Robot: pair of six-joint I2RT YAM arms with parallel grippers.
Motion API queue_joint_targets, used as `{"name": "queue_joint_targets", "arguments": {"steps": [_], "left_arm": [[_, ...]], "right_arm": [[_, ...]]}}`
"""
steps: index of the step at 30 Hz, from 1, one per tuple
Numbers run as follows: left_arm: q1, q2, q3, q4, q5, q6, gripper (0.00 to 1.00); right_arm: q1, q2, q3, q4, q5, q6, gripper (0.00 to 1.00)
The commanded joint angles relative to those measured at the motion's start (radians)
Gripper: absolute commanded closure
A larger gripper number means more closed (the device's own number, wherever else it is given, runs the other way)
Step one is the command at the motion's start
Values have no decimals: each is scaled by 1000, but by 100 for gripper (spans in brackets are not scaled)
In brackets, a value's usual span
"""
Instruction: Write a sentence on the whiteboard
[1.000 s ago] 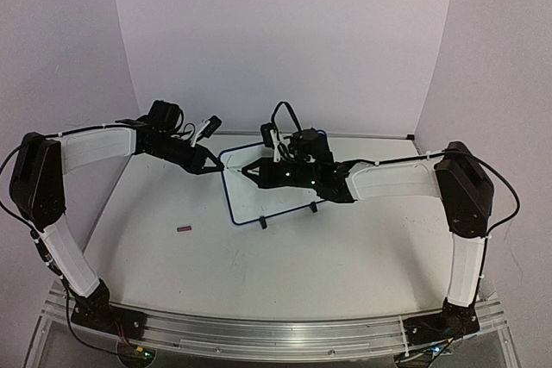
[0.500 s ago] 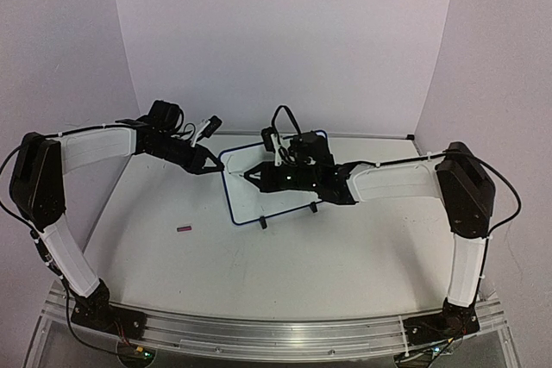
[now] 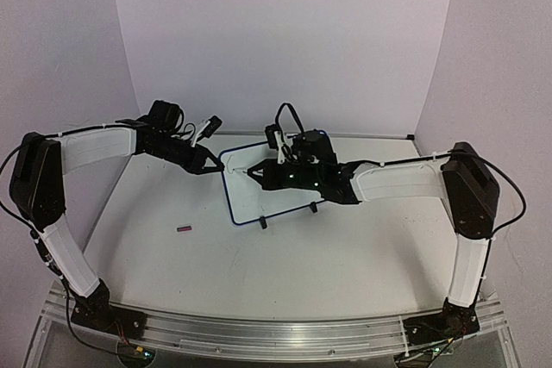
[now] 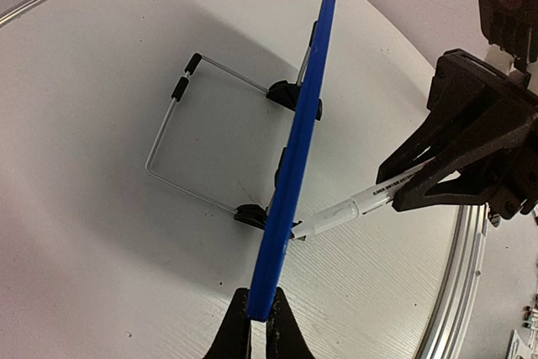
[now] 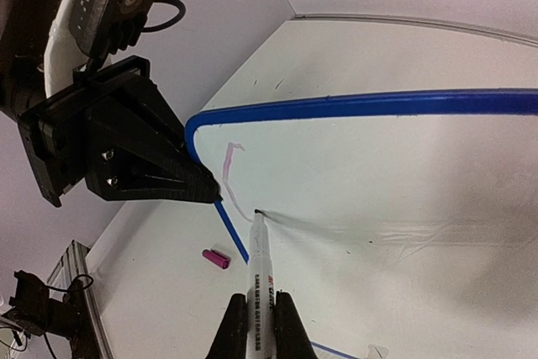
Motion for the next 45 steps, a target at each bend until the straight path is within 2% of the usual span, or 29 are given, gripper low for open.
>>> {"name": "queue_joint_targets", "arguments": {"steps": [1,11,45], "left_arm": [[-12,3,22,-41,-32,35,100],[-17,2,23,-44,-35,38,100],[-26,10,28,-56,-52,45,100]], "right_arm": [[-8,-60,-20,18,64,-15,100],[-7,-109,-48,74,-66,-3,100],[-8,14,50,36,-27,9,100]]}}
